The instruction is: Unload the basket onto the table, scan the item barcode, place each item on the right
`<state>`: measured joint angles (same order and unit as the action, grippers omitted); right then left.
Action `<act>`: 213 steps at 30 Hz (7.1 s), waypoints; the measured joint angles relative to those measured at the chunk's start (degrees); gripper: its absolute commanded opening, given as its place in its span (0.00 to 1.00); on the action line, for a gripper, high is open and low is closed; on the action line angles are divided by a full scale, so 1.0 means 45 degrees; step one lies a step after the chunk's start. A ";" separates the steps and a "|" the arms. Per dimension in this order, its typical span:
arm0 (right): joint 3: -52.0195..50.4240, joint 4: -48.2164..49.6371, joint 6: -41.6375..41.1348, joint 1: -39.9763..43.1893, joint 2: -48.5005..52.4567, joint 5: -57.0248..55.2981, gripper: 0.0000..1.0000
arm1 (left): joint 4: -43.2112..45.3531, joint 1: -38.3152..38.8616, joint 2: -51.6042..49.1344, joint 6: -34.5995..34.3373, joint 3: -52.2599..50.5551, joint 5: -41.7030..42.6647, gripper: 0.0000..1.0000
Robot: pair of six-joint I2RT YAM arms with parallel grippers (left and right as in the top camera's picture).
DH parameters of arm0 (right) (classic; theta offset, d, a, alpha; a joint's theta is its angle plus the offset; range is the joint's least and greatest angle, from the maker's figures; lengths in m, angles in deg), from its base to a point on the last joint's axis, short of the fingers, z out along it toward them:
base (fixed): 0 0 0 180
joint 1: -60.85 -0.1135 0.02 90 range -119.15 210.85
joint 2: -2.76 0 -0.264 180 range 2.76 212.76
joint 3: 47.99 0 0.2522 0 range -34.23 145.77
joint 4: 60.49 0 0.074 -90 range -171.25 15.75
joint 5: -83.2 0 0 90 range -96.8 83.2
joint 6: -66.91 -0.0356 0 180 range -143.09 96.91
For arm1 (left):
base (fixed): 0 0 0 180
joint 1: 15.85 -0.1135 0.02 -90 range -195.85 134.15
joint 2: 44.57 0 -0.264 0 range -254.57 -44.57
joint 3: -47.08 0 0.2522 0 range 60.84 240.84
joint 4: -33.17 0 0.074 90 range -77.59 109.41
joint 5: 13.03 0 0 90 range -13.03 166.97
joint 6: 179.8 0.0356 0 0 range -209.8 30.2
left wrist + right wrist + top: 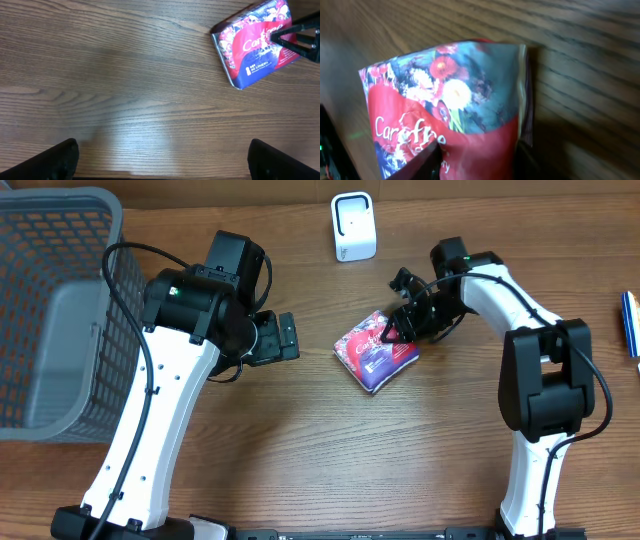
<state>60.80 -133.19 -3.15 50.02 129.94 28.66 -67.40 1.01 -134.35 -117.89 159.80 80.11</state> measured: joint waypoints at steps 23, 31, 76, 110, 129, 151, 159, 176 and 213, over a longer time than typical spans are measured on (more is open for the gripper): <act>0.4643 0.5984 -1.1181 -0.0204 0.0248 -0.2589 0.04 | 0.0000 0.0000 0.0000 0.0000 0.0000 0.0000 1.00; 0.4619 0.7640 -1.2818 -0.1467 0.0253 -0.6839 0.04 | 0.0000 0.0000 0.0000 0.0000 0.0000 0.0000 1.00; 0.4721 0.0087 -1.3046 0.8179 -0.2948 -1.0530 0.04 | 0.0005 0.0000 0.0000 0.0000 0.0000 0.0000 1.00; 0.4595 -0.5168 -1.1686 1.1657 -0.8548 -0.5639 1.00 | 0.0005 0.0000 0.0000 0.0000 0.0000 0.0000 1.00; -0.5969 -0.4857 -1.0880 0.8456 -1.5441 -0.4711 1.00 | 0.0005 0.0000 0.0000 0.0000 0.0005 0.0000 1.00; -0.7349 -0.1277 -1.0156 0.6363 -1.3163 -0.4532 1.00 | -0.0010 0.0000 0.0000 0.0000 0.0005 0.0000 1.00; -1.2172 0.5892 -1.0088 0.2783 -1.7753 -0.4673 1.00 | -0.0005 0.0000 0.0000 0.0000 0.0010 0.0000 1.00; -1.8234 0.9233 -1.0078 0.2220 -2.5757 -0.6154 1.00 | 0.0000 0.0000 0.0000 0.0000 0.0010 0.0000 1.00; -2.0881 1.1953 -0.4634 0.2317 -2.8074 -0.7300 1.00 | 0.0000 0.0000 0.0000 0.0000 0.0010 0.0000 1.00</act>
<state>-33.16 -79.40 -24.00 60.44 3.61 -4.19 -67.40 1.01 -134.35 -117.89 159.84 80.11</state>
